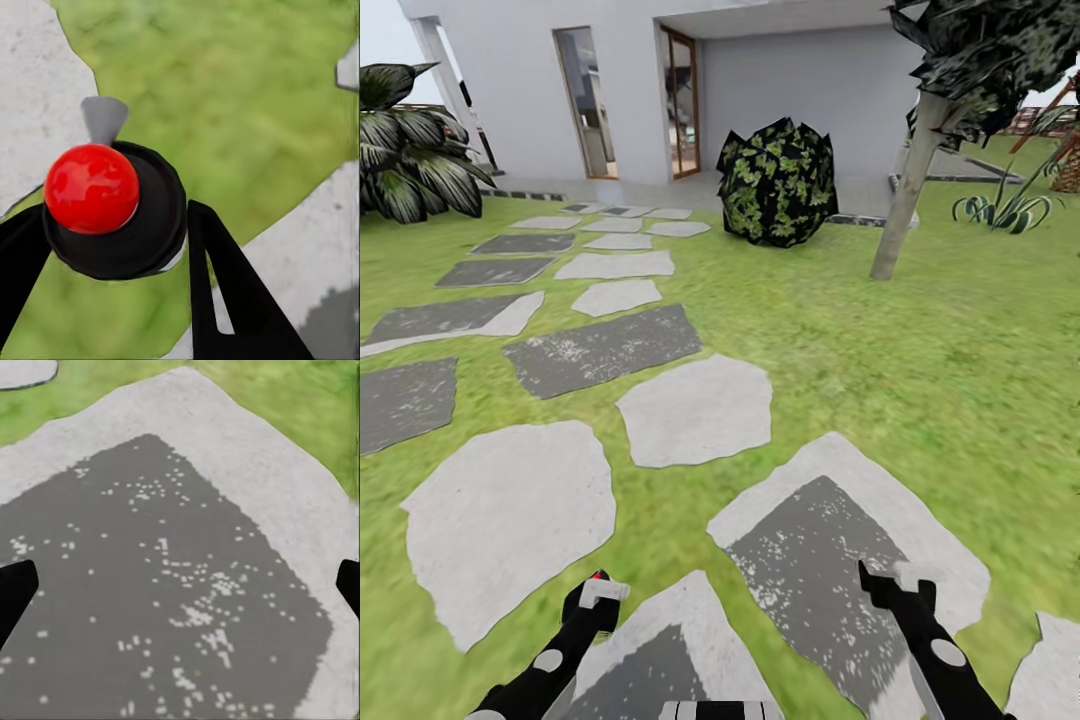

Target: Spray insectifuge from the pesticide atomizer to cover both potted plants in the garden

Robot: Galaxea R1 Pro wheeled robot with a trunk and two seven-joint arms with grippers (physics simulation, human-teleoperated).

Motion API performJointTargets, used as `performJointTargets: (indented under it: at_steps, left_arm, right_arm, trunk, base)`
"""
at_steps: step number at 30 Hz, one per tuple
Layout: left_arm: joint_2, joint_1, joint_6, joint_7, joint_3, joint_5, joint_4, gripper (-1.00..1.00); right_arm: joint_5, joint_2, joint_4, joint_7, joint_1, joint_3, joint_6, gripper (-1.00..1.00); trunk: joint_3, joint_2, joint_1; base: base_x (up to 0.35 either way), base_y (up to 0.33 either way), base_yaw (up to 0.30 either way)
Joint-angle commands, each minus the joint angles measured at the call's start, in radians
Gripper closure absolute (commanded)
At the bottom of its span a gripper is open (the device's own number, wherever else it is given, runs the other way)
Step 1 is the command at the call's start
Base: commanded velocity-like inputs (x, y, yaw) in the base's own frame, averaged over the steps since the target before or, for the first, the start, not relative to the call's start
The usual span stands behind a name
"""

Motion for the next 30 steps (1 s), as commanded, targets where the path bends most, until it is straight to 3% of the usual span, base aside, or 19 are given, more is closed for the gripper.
performJointTargets:
  at_steps: [1,10,17,24,30]
  left_arm:
    - [0.000,0.000,-0.003,0.000,-0.002,-0.003,0.000,1.00]
    - [-0.002,0.000,-0.003,-0.001,-0.003,-0.002,0.003,1.00]
    - [-0.007,0.000,-0.004,-0.002,-0.005,-0.003,0.017,1.00]
    - [-0.006,0.001,-0.004,-0.003,-0.004,-0.002,0.018,1.00]
    - [-0.007,0.001,-0.005,-0.005,-0.005,-0.002,0.018,1.00]
  right_arm:
    - [0.022,0.000,0.005,-0.001,0.000,-0.001,-0.003,-1.00]
    - [0.052,-0.001,0.019,-0.006,0.026,-0.004,-0.005,-1.00]
    - [0.053,-0.029,0.035,-0.007,0.049,-0.008,-0.005,-1.00]
    - [0.052,-0.032,0.046,-0.004,0.054,-0.006,-0.003,-1.00]
    - [0.051,-0.032,0.170,-0.008,0.054,-0.007,-0.007,-1.00]
  trunk:
    - [0.005,0.000,-0.001]
    - [0.053,0.002,-0.005]
    - [0.090,0.004,-0.008]
    - [0.120,0.053,-0.035]
    - [0.140,0.095,-0.058]
  base:
    - [0.000,0.000,-0.139]
    - [0.000,0.000,-0.148]
    - [0.000,0.000,-0.175]
    - [0.000,0.000,-0.226]
    - [0.000,0.000,-0.147]
